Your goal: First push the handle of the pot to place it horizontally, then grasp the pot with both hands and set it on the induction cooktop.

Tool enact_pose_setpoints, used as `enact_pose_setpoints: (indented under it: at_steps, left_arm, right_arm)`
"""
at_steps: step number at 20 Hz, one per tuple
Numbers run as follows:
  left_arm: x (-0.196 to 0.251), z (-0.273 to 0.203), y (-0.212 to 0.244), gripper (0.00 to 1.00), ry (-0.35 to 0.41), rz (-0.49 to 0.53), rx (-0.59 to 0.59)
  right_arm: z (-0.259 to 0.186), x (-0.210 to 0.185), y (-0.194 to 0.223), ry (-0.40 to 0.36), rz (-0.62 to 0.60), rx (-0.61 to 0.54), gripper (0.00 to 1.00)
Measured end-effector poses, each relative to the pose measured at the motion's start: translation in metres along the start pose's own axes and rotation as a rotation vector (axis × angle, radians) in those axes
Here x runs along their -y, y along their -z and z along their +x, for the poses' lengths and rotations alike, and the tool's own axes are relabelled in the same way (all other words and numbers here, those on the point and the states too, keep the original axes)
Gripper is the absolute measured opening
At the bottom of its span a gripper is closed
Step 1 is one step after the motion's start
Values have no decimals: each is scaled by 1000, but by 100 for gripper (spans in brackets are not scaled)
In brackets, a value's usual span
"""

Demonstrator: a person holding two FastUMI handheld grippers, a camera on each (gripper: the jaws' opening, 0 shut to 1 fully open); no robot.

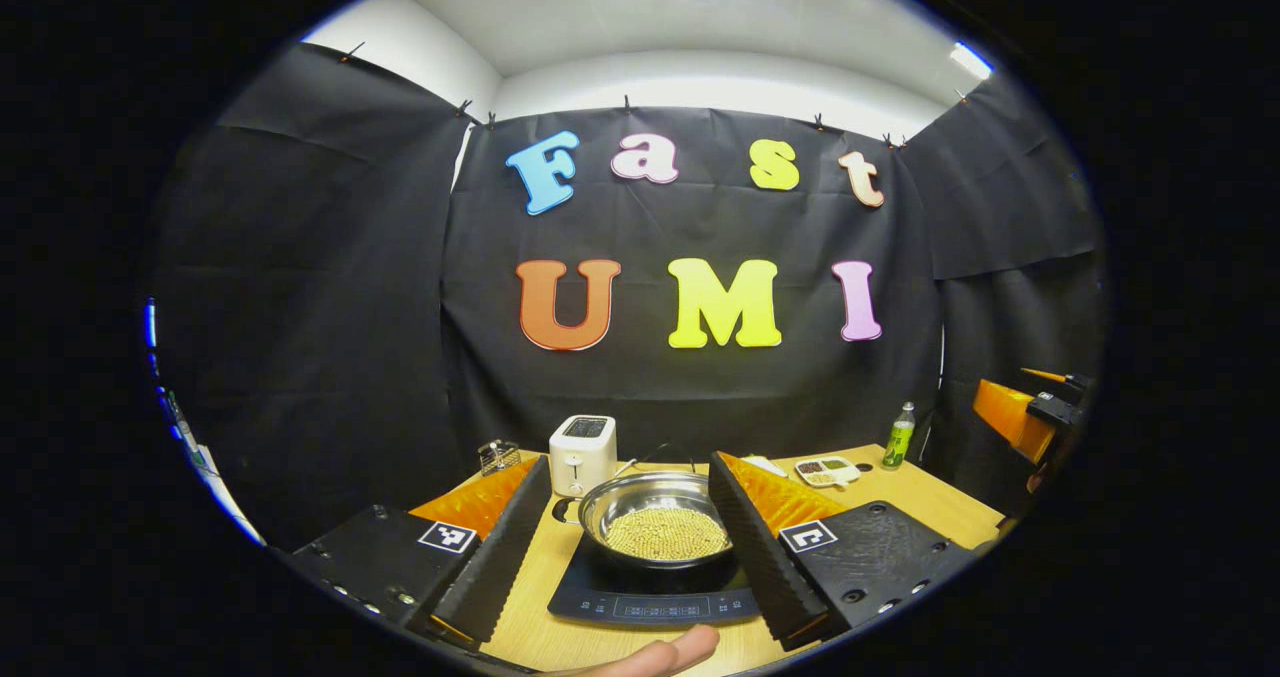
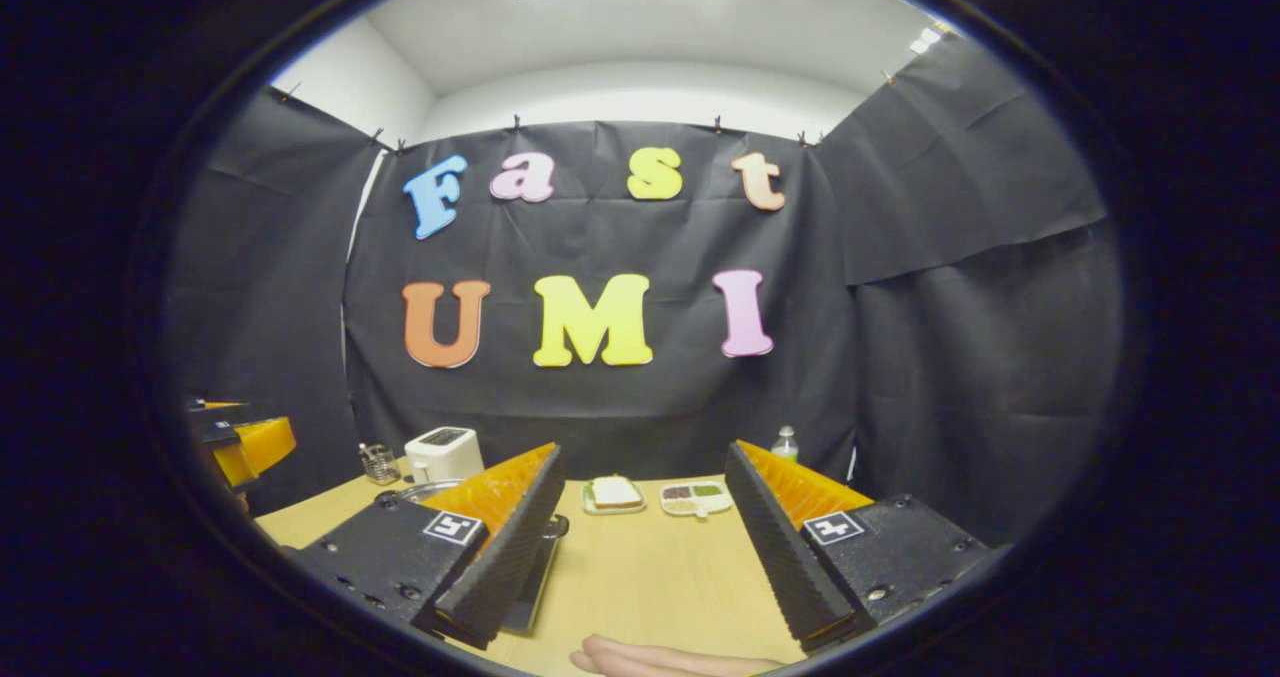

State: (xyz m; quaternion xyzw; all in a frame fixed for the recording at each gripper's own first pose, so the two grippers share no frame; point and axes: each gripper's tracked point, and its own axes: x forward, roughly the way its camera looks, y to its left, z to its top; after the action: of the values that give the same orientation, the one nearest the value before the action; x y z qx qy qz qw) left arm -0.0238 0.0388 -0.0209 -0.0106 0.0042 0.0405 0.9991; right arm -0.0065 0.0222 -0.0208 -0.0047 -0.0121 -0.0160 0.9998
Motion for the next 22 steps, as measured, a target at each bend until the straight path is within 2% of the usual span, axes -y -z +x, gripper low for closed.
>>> enact_pose_setpoints:
  at_steps: [3, 8, 10, 12, 16, 22]
  left_arm:
    - [3, -16, -14, 94, -3, 6, 25]
    - [8, -51, -35, 94, 0, 19, 96]
    - [13, -64, -34, 94, 18, 16, 116]
    - [12, -72, -32, 94, 22, 20, 127]
    - [10, -73, -25, 94, 23, 37, 114]
    - [-2, -66, -14, 94, -2, 5, 72]
  right_arm:
    - [-20, 12, -15, 17, -4, 12, 100]
    - [-42, 12, -19, -14, 15, 29, 100]
    - [-44, 7, -30, -37, 45, 89, 100]
    - [-48, 10, -30, -23, 51, 121, 100]
    - [-55, -3, -22, -33, 8, 92, 100]
    - [-63, -8, -28, -21, -23, 117, 100]
